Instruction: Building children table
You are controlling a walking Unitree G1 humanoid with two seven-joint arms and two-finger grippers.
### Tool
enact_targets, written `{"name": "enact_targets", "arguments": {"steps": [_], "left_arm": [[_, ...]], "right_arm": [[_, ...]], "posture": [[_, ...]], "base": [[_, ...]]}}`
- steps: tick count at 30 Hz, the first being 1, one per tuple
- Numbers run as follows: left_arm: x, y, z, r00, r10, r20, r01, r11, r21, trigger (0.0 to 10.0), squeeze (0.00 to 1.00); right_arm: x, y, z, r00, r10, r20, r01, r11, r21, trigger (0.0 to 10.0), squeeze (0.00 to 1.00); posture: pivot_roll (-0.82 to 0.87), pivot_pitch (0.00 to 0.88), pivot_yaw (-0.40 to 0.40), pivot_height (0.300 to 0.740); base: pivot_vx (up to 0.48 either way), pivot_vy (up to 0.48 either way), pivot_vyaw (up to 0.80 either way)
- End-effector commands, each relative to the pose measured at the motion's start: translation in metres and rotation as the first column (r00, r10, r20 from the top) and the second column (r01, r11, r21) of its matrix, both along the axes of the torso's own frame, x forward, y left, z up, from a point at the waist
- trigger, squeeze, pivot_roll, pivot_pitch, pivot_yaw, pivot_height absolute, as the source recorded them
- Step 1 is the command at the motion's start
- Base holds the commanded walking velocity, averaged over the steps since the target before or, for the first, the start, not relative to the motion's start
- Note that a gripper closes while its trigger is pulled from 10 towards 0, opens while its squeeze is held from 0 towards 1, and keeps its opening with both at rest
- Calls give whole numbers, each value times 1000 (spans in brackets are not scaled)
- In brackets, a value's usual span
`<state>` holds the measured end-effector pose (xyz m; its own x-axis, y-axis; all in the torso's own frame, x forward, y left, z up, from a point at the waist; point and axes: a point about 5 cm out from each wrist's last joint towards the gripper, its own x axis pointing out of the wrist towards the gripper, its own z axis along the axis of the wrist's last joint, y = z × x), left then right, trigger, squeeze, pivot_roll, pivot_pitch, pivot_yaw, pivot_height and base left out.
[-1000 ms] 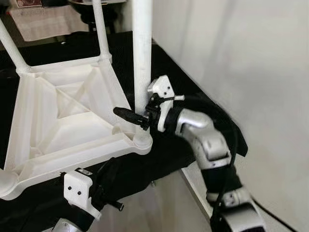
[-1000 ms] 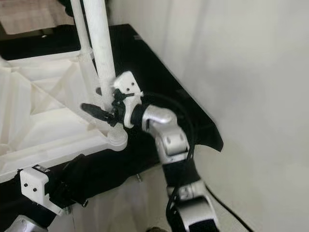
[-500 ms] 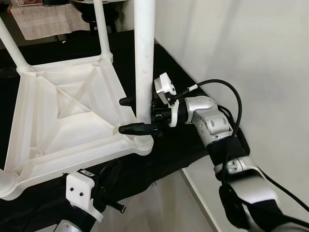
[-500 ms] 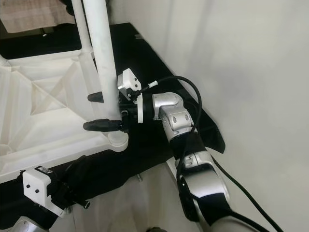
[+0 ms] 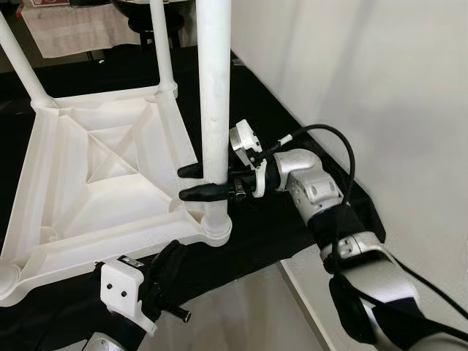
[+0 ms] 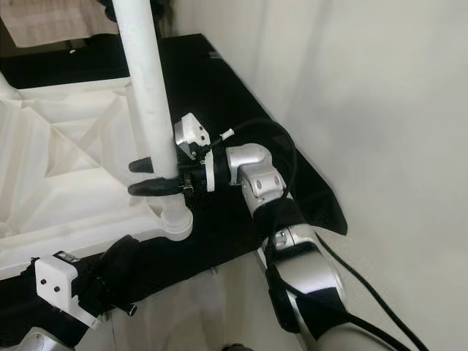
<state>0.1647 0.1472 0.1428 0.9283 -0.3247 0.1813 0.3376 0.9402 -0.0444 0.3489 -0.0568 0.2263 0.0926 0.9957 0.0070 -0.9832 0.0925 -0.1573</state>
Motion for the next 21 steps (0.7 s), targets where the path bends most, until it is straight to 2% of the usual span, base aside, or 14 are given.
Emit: {"name": "enact_targets", "arguments": {"steps": [1,3,4,5,7,8,9,11,13,16,19,20,21], "left_arm": [[-2,0,1,1000,2,-2,-2,1000,6,10000,0],[-2,0,1,1000,2,-2,-2,1000,6,10000,0],[-2,0,1,1000,2,-1,-2,1000,7,10000,0],[-2,1,1,1000,4,0,-4,1000,7,10000,0],[-2,1,1,1000,4,0,-4,1000,7,10000,0],[-2,2,1,1000,5,0,-5,1000,8,10000,0],[-1,2,1,1000,6,0,-6,1000,10,10000,0],[1,2,0,1000,4,1,-4,1000,12,10000,0],[1,2,0,1000,4,1,-4,1000,12,10000,0],[2,2,0,1000,8,4,-8,1000,10,10000,0],[3,2,0,1000,11,6,-11,1000,10,10000,0],[3,2,0,1000,13,7,-13,1000,9,10000,0],[3,1,0,1000,13,7,-14,1000,8,10000,0]], "right_arm": [[0,-1,-8,978,-207,-22,207,978,19,0,0],[0,-1,-8,978,-207,-22,207,978,19,0,0],[0,1,-17,891,-452,-42,453,890,46,0,0],[-11,3,-30,815,-571,-96,576,817,31,0,0],[-11,3,-30,815,-571,-96,576,817,31,0,0],[-24,4,-39,754,-647,-115,652,758,15,0,0],[-33,8,-41,744,-658,-120,663,749,6,0,0],[-38,16,-40,770,-628,-117,632,775,2,0,0],[-38,16,-40,770,-628,-117,632,775,2,0,0],[-36,23,-35,803,-586,-111,589,808,-2,0,0],[-35,25,-33,815,-569,-113,572,820,-3,0,0],[-31,27,-28,843,-530,-91,532,847,0,10000,0],[-28,29,-20,891,-447,-84,450,893,16,10000,0]], "posture": [[-102,148,-89,740],[-102,148,-89,740],[-104,148,-87,740],[-106,151,-86,740],[-106,151,-86,740],[-107,153,-79,740],[-115,143,-72,740],[-115,133,-75,740],[-115,133,-75,740],[-113,129,-83,740],[-113,128,-84,740],[-111,129,-85,740],[-106,129,-84,740]], "base": [[0,0,0],[0,0,0],[0,0,0],[0,0,0],[0,0,0],[0,0,0],[0,0,0],[0,0,0],[0,0,0],[0,0,0],[0,0,0],[0,0,0],[0,0,0]]}}
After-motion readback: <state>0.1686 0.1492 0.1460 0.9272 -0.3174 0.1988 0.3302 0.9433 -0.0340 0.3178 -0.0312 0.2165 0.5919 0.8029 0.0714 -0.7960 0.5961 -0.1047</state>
